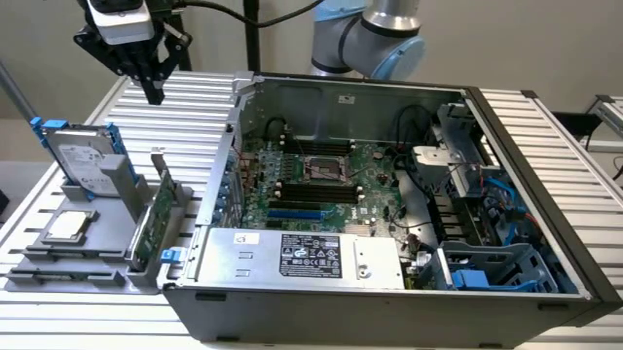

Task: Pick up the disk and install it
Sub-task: 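Reach for the disk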

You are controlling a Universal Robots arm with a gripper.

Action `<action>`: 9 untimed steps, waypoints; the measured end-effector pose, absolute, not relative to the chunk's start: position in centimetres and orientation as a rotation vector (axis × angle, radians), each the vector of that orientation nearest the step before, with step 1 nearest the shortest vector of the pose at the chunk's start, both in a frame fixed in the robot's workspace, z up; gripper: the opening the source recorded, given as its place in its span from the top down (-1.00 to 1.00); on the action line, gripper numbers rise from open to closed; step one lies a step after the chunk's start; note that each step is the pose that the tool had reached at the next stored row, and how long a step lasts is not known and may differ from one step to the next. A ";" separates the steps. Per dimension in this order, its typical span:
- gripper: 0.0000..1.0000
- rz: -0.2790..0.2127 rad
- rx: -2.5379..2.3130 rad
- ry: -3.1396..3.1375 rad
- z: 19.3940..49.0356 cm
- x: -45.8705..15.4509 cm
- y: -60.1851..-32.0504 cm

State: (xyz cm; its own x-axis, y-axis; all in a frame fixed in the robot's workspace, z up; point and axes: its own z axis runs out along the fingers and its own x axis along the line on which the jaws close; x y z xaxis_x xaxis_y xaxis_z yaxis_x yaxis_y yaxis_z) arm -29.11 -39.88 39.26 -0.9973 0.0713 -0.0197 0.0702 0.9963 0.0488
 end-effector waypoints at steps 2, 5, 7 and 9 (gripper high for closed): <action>0.79 0.075 0.110 3.117 39.3 -30.0 -39.9; 0.79 0.075 0.110 3.117 39.2 -31.4 -39.9; 0.79 0.075 0.110 3.117 39.2 -32.3 -39.9; 0.79 0.075 0.110 3.117 39.2 -33.2 -39.9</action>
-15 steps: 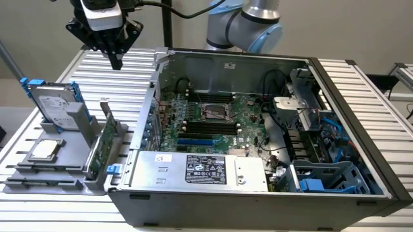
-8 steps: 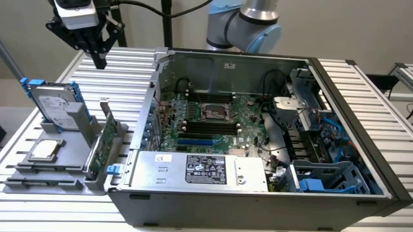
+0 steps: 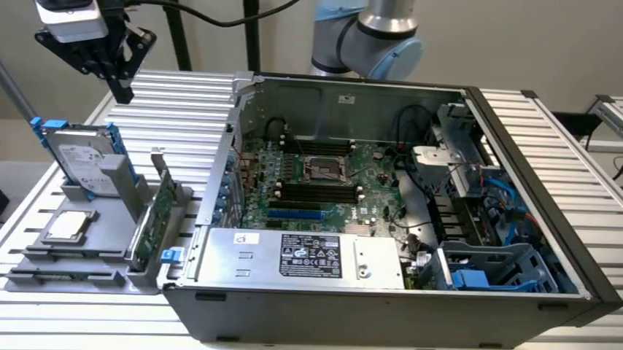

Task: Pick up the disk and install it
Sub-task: 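Reach for the disk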

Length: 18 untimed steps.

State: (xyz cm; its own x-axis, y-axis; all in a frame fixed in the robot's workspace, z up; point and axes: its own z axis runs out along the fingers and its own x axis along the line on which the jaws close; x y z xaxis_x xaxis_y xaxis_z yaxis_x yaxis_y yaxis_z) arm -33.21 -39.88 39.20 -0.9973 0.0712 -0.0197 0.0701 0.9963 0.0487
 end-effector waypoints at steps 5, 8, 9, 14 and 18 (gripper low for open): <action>0.79 0.075 0.110 3.117 39.0 -35.5 -39.7; 0.79 0.075 0.110 3.116 38.8 -36.8 -39.5; 0.79 0.075 0.110 3.116 38.8 -37.3 -39.4; 0.79 0.075 0.110 3.115 38.5 -39.6 -39.2; 0.79 0.075 0.110 3.115 38.3 -41.4 -39.1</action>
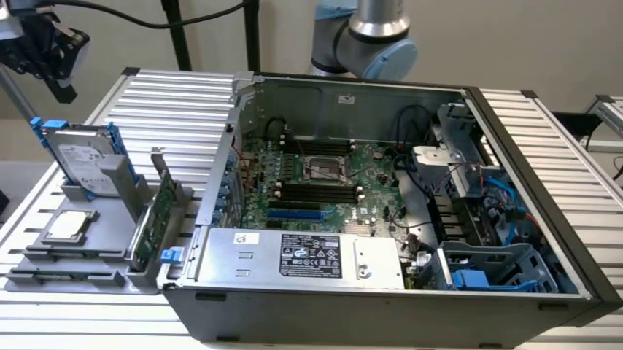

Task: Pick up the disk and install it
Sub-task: 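Reach for the disk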

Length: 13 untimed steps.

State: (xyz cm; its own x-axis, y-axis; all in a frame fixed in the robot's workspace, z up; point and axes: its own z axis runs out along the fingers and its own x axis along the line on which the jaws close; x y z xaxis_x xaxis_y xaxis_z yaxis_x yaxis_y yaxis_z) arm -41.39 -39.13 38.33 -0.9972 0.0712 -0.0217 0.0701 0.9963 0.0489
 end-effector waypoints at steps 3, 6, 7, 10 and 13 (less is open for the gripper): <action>0.79 0.075 0.110 3.115 38.2 -42.7 -39.1; 0.79 0.075 0.110 3.115 38.1 -44.1 -39.1; 0.79 0.075 0.110 3.115 38.0 -44.6 -39.1; 0.79 0.075 0.110 3.115 38.0 -45.4 -39.1; 0.79 0.075 0.110 3.115 38.0 -45.4 -39.1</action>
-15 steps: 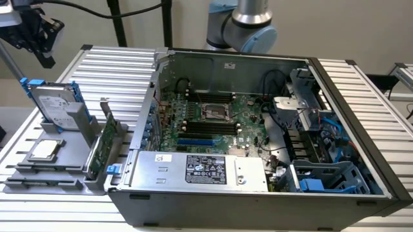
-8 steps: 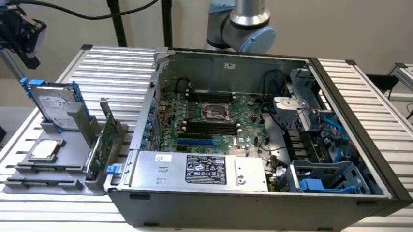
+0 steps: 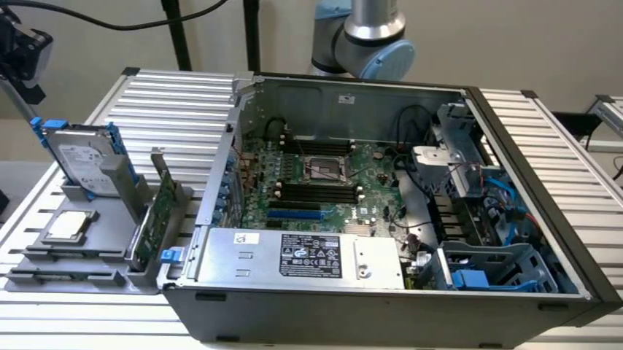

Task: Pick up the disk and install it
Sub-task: 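Pick up the disk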

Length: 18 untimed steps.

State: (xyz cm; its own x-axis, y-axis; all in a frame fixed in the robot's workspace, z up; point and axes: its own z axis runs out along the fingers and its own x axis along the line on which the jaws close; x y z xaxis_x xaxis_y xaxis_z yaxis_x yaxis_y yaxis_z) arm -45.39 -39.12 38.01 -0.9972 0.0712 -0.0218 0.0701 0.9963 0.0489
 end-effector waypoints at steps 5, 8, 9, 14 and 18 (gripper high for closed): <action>0.79 0.075 0.110 3.115 38.0 -45.4 -39.1; 0.79 0.075 0.110 3.115 38.0 -45.4 -39.1; 0.79 0.075 0.110 3.115 38.0 -45.4 -39.1; 0.79 0.075 0.080 3.116 38.0 -45.4 -39.1; 0.79 0.077 -0.033 3.119 38.0 -45.4 -39.1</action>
